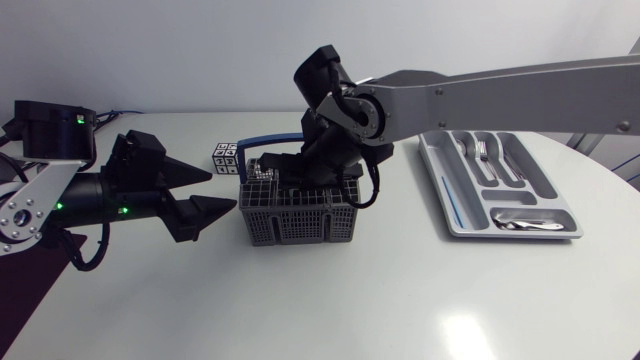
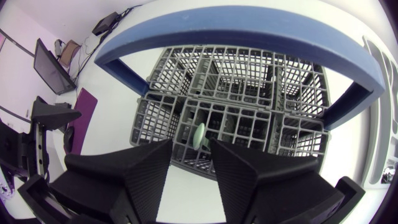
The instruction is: Transfer all utensils from the basket to the drawer tray.
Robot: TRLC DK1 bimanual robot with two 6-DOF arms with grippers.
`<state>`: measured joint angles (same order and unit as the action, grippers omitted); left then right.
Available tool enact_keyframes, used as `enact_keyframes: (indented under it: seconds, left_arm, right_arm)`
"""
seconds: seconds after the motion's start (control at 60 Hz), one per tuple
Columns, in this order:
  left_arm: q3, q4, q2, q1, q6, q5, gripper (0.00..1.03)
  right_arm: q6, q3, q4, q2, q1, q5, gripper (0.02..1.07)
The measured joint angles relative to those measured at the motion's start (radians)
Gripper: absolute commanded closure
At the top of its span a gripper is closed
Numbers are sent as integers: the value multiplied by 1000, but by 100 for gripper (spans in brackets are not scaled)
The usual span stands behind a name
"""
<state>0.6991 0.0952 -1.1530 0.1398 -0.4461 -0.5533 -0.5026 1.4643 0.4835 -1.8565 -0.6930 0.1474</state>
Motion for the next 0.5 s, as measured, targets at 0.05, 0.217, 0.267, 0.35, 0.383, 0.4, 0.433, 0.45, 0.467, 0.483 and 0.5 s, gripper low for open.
enact_keyframes:
  seconds: [0.05, 0.217, 0.267, 0.35, 0.383, 0.4, 0.433, 0.45, 0.467, 0.483, 0.5]
  left_arm:
    - [0, 0, 0, 0, 0, 0, 7]
    - [0, 0, 0, 0, 0, 0, 7]
    - [0, 0, 0, 0, 0, 0, 7]
    - [0, 0, 0, 0, 0, 0, 7]
    - [0, 0, 0, 1, 0, 0, 7]
    - [0, 0, 0, 1, 0, 0, 7]
    - [0, 0, 0, 5, 0, 0, 8]
    - [0, 0, 0, 7, 0, 0, 8]
    - [-1, 0, 0, 9, 0, 0, 8]
    - [-1, 0, 0, 11, 0, 0, 8]
    - [-1, 0, 0, 14, 0, 0, 8]
  right_arm:
    - [0, 0, 0, -3, 0, -6, 82]
    - [0, 0, -1, -4, -7, -26, 89]
    - [0, 0, -2, -6, -8, -35, 89]
    - [0, 0, -3, -13, -8, -46, 91]
    - [0, 0, -6, -16, -8, -48, 92]
    - [0, 0, -9, -18, -8, -48, 92]
    - [0, 0, -12, -23, -8, -48, 92]
    - [0, 0, -13, -24, -8, -48, 92]
    - [0, 0, -13, -28, -8, -48, 92]
    - [0, 2, -13, -30, -8, -48, 92]
    - [0, 3, -14, -31, -8, -48, 92]
